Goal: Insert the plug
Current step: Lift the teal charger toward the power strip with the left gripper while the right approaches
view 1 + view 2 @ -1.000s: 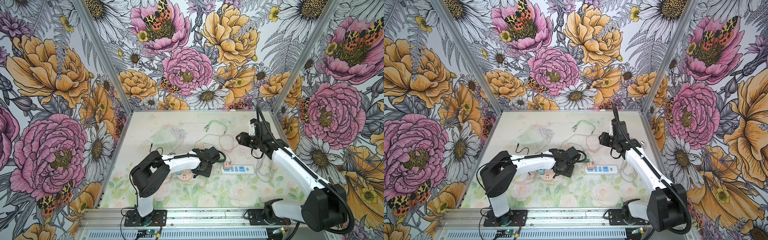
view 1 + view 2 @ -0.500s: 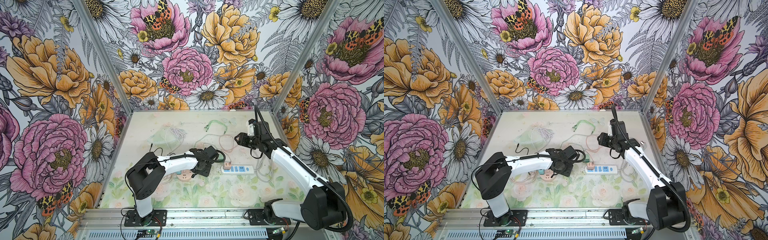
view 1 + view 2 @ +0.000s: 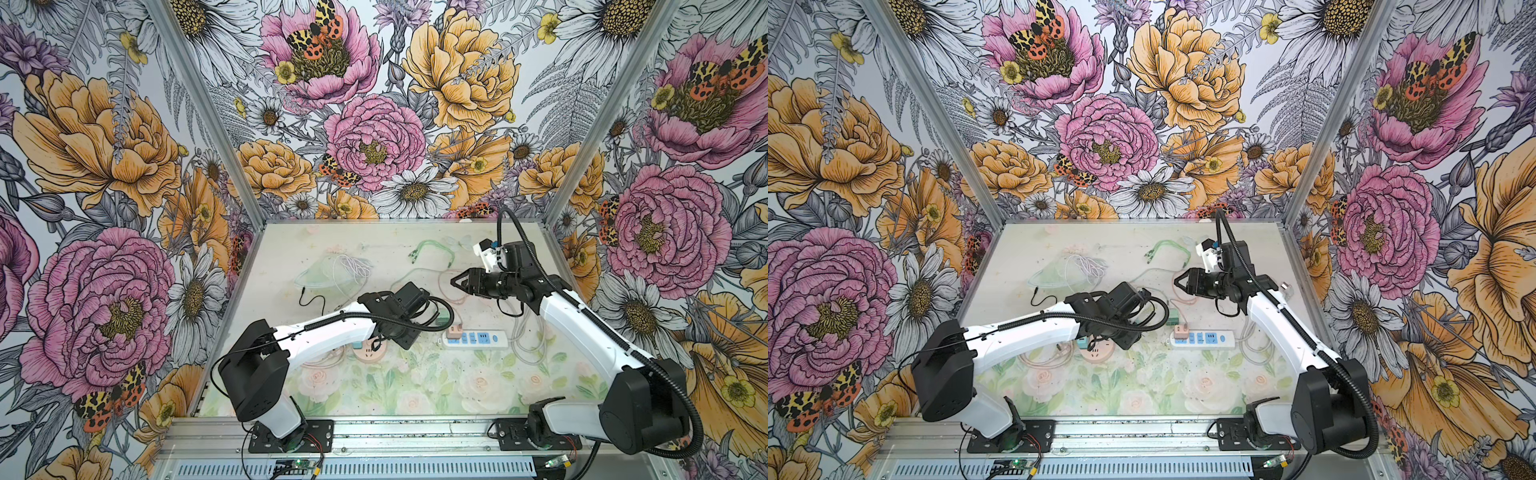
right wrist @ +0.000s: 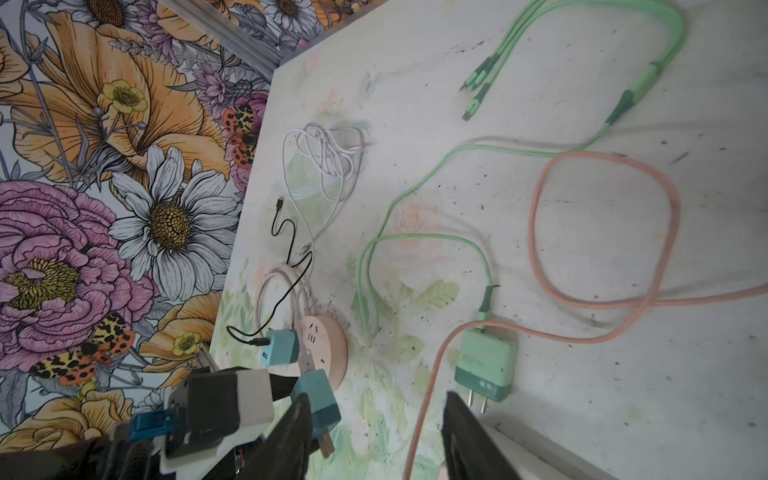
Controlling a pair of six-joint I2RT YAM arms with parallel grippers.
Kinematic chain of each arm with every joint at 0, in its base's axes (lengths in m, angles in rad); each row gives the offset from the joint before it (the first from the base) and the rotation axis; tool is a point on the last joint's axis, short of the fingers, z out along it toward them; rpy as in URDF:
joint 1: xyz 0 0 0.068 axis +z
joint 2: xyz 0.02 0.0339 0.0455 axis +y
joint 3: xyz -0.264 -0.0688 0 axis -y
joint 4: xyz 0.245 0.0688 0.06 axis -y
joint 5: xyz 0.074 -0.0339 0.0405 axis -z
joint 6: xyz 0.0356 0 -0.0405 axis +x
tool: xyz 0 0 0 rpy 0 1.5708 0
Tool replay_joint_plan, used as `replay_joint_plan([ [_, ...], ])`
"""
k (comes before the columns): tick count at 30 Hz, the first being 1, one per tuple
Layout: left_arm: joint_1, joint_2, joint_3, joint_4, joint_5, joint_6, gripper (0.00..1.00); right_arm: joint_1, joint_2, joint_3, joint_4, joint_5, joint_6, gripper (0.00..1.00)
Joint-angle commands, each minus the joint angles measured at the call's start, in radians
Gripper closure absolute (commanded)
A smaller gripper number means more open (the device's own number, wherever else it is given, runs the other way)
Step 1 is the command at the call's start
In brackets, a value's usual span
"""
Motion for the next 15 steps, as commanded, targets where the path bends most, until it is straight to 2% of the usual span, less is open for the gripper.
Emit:
replay_joint_plan([
  [1,0.018,-0.056,-0.014,0.019,0.01,0.177,0.57,0.026,0.018,-0.019,0.009,-0.124,-0.031,0.48],
  [8,0.044,-0.06,0.022,0.02,0.021,0.301,0.57,0.104,0.013,-0.051,0.014,-0.187,-0.057,0.48],
  [15,0.044,-0.043,0.063,0.021,0.034,0.354,0.56,0.193,0.056,-0.076,0.029,-0.201,-0.073,0.48],
])
